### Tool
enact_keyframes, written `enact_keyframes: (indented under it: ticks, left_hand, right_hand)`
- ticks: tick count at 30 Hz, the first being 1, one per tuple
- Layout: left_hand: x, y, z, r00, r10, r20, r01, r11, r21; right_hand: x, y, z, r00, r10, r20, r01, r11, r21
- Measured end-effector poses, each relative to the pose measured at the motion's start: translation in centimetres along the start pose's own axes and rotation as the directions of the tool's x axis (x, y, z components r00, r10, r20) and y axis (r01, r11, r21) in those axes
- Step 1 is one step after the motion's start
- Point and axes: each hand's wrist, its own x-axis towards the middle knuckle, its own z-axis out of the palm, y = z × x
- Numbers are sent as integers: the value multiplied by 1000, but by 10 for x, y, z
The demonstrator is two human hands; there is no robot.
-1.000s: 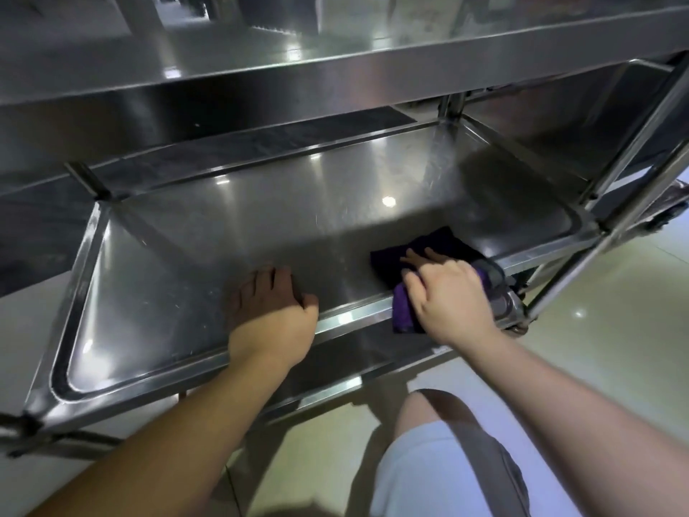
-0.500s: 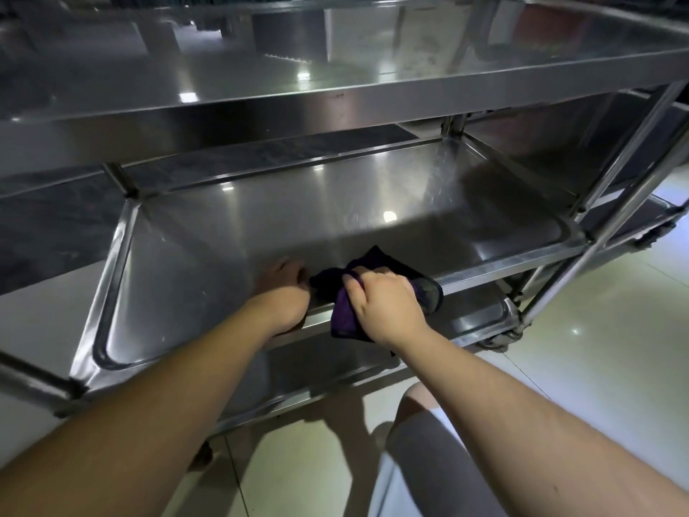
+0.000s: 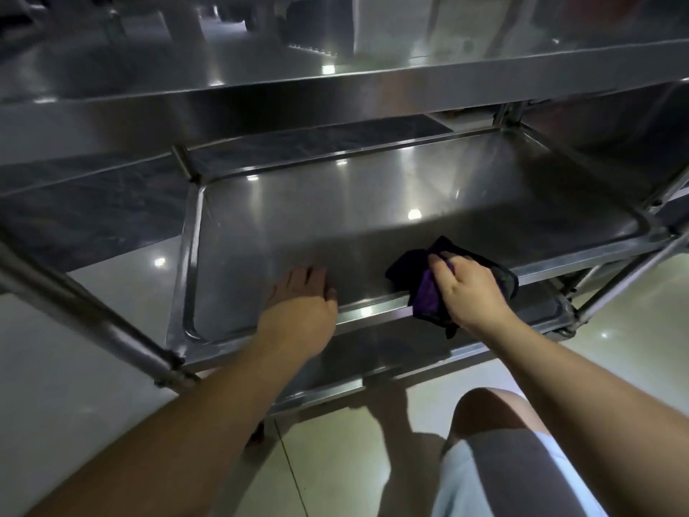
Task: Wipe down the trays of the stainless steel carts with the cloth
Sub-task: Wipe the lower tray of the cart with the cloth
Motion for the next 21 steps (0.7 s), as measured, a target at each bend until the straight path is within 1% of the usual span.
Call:
enact_keyframes:
  ticks: [3,6,8,12,14,18,21]
  left_hand:
    - [-1,-2,9,999,23,-24,-22,999,38]
    - [-3,-4,12,997,59,-54,-56,997,53]
    - [-4,-7,13,995,71,-69,-68,996,53]
    - [-4,-11,13,992,96,-81,-89,992,86]
    - [-6,-11,12,993,90,-82,-84,993,77]
    - [-6,-12,13,990,103,-99,-94,992,89]
    - [-6,-13,15,984,103,-143,-94,993,70]
  right_hand:
    - [1,-10,9,1000,13,4,-13,999,37]
    - [-6,-35,30,995,-73,71,70,997,43]
    - [-12,-51,41,991,-111,69,108,993,43]
    - [-11,-61,45,999,5,34,-9,995,102]
    - [-10,-61,47,999,39,33,-42,993,107]
    - [-13,-63,50,999,27,-30,-24,996,85]
    - [-17,-61,54,996,2,-92,9,993,120]
